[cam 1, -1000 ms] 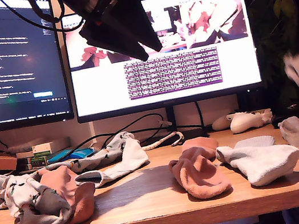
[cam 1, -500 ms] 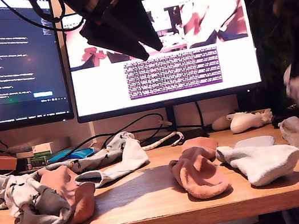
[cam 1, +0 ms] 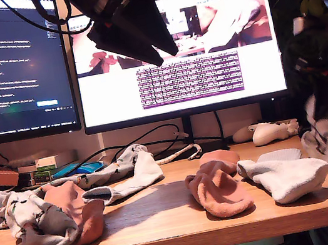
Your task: Pair up the socks based on colour and pattern, by placing them on top of one another
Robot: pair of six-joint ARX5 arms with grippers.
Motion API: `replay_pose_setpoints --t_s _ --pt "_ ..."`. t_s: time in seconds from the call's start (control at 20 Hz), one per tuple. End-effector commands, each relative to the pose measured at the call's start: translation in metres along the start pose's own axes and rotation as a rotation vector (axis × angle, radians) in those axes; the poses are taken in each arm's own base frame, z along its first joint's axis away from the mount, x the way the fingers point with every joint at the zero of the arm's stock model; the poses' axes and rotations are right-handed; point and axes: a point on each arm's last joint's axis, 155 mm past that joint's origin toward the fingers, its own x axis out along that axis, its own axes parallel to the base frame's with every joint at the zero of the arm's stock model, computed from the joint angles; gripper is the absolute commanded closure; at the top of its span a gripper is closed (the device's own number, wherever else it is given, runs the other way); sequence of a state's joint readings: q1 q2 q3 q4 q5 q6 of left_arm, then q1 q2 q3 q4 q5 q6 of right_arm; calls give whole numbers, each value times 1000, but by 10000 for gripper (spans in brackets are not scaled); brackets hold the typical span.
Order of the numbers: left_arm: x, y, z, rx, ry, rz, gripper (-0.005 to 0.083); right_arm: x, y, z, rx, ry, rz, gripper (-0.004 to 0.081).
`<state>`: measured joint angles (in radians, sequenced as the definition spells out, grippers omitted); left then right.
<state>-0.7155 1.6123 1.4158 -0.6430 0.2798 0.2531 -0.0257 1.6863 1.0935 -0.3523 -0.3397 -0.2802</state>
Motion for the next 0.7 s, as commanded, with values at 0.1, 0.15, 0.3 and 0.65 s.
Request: replay_pose_setpoints --t_s 0.1,0.15,0.3,0.65 --pt "4 0 -2 -4 4 -4 401 1 -6 -5 -32 15 -32 507" --pt "4 0 -2 -4 4 -4 401 1 -6 -5 -29 17 -33 484" --pt "4 0 -2 -5 5 -5 401 1 -9 -7 11 24 -50 449" --pt "3 5 -4 -13 7 3 494 -19 20 1 158 3 56 547"
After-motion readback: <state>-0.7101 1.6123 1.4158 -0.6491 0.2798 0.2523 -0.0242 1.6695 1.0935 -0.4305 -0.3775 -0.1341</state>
